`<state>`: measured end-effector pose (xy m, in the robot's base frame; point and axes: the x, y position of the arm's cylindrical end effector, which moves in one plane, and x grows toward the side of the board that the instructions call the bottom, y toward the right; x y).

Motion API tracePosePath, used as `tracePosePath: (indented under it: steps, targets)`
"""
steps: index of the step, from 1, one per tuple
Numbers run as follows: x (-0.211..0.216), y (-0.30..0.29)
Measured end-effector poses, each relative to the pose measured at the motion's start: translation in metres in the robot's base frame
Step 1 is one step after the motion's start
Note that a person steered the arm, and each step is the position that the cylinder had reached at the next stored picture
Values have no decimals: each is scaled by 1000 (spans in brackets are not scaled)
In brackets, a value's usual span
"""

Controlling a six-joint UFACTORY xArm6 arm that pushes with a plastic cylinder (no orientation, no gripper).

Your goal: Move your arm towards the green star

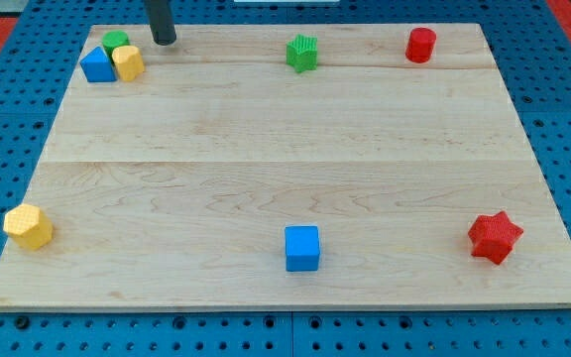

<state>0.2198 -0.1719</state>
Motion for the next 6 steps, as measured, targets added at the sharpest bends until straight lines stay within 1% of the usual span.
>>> tracePosePath:
  steps: [2, 3, 4, 6]
  targets:
    - [-1, 9]
    - [-27, 60]
    - [-27, 92]
    - [-27, 175]
